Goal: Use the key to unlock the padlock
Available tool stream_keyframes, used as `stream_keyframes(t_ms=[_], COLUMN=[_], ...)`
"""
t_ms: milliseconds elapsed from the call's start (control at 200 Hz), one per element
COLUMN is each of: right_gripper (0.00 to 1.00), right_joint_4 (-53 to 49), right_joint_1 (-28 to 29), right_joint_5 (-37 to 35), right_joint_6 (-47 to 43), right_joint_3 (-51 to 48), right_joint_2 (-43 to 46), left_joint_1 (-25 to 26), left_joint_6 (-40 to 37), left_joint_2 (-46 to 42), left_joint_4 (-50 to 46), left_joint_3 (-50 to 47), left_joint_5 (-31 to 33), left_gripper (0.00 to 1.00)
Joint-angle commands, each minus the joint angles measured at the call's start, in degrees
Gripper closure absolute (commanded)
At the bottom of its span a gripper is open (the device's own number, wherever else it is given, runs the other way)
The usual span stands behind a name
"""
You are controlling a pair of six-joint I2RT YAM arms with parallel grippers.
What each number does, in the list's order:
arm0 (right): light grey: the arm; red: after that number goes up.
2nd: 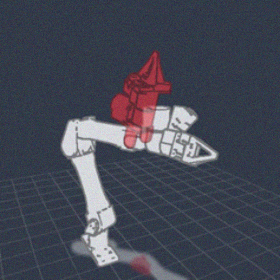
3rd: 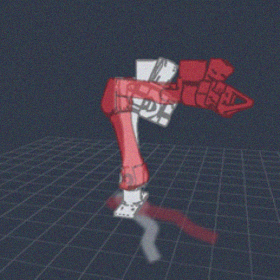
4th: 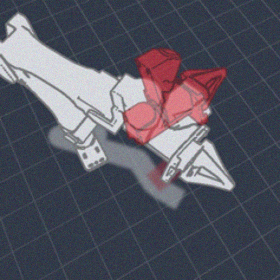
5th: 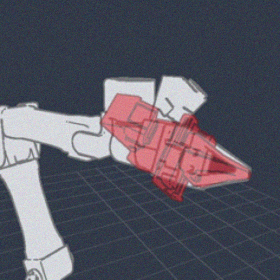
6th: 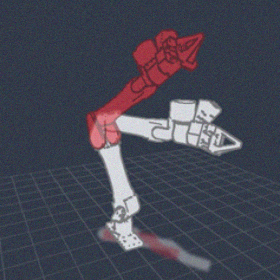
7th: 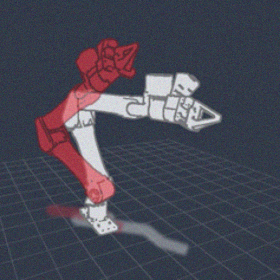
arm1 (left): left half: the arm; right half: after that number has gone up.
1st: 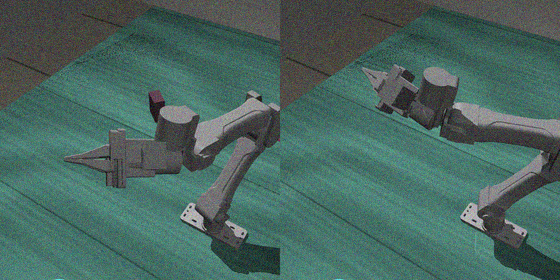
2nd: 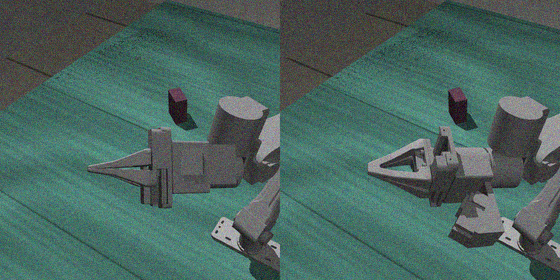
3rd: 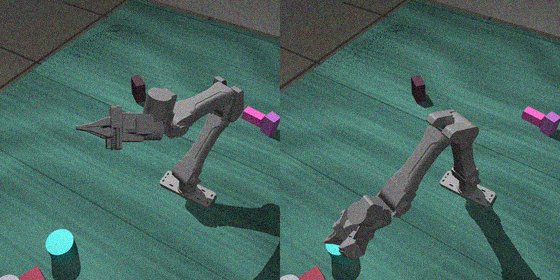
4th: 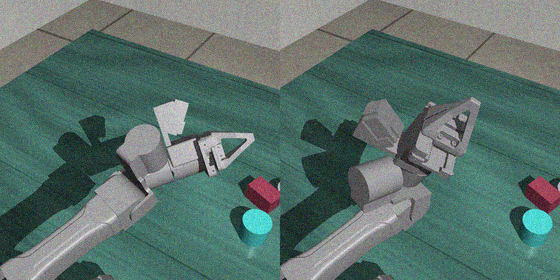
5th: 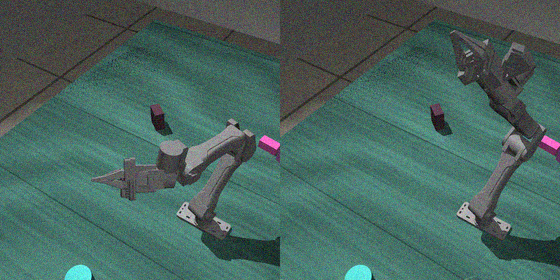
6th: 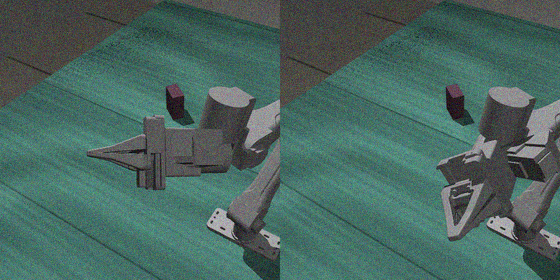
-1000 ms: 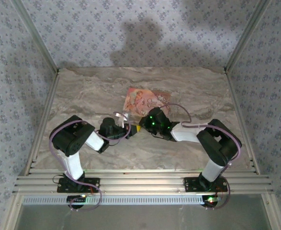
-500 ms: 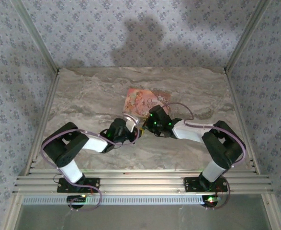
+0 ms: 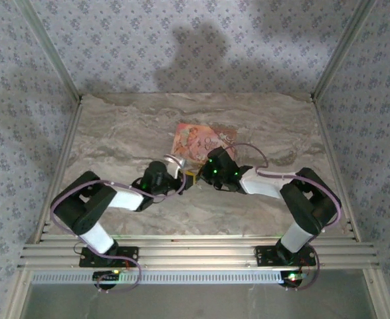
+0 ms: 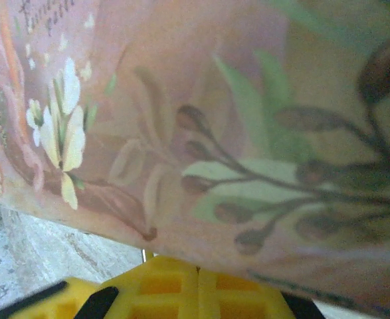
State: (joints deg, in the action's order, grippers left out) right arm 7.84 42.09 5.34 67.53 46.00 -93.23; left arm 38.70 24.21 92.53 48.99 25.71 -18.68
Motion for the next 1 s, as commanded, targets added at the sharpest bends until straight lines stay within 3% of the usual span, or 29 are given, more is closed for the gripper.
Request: stream_keyframes(t_ms=[0,160,550,994], right_gripper=[1.00,1.00,1.00,1.00], right_joint_4=[3.42,5.20,9.27,12.29], right_joint_1=[0.36,0.26,-0.54,-0.84], right_joint_5=[1.51,1.95,3.11,3.18], right_joint_6=[1.36,2.42,5.31,7.33], right_joint_3=[-1.12,-1.85,-4.11,-5.75], right_joint_2=[0.33,0.23,0.07,-0.82], left_joint_1=[-4.52,-6.73,-5.61,-1.57], left_joint_6=[11.00,19.09,37.14,43.08], left_joint_2=[-1.10,1.51,14.49,18.18], left_joint_4=[9.36,14.55,29.84,31.70], left_joint_3=[-2.52,-2.91,-3.65,-1.65], left_joint_5=[-6.27,-10.88,-8.72,-6.80], left_gripper=[0.69,0.59,0.57,0.55])
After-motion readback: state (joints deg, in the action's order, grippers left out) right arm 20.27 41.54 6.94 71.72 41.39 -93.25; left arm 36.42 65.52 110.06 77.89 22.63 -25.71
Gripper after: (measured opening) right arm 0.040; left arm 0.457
